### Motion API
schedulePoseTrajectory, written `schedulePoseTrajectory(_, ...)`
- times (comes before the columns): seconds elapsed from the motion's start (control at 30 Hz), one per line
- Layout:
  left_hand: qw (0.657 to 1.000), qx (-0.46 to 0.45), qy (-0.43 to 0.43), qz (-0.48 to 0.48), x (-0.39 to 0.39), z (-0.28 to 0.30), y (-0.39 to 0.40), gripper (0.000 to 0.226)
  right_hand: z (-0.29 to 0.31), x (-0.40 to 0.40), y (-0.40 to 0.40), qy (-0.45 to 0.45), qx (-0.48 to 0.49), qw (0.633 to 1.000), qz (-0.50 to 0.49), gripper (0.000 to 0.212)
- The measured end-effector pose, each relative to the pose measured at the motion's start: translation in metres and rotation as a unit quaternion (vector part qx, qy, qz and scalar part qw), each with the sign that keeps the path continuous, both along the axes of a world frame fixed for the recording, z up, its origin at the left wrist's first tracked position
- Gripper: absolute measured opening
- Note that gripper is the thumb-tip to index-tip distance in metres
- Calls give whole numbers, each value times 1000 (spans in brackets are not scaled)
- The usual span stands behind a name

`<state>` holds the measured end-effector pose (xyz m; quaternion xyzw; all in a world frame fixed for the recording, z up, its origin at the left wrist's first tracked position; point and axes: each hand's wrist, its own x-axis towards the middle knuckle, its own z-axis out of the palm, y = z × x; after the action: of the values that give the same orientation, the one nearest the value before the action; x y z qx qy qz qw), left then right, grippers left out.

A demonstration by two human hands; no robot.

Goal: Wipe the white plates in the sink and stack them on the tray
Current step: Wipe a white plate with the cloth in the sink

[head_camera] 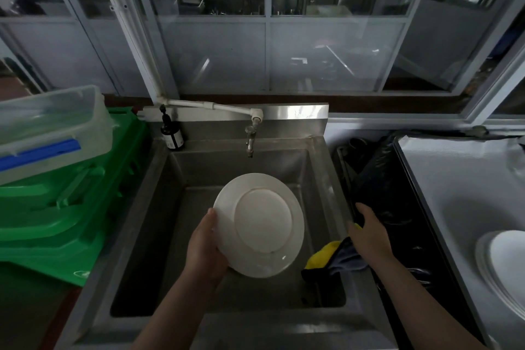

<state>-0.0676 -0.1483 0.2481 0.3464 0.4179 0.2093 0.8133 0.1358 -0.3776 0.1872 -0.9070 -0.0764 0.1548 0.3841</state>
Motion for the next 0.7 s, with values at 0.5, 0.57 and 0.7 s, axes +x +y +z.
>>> schedulePoseTrajectory(0.5,1000,-9,-12,0,-7,3,4,26,26,-45,80,220,229,948,-5,18)
schedulePoseTrajectory(0.57,1000,-7,-12,-2,-9,2,6,24,29,-50,83,226,228,947,4,26)
schedulePoseTrajectory(0.7,1000,-5,-13,-14,-11,1,6,23,32,-55,86,249,249,936,-5,28)
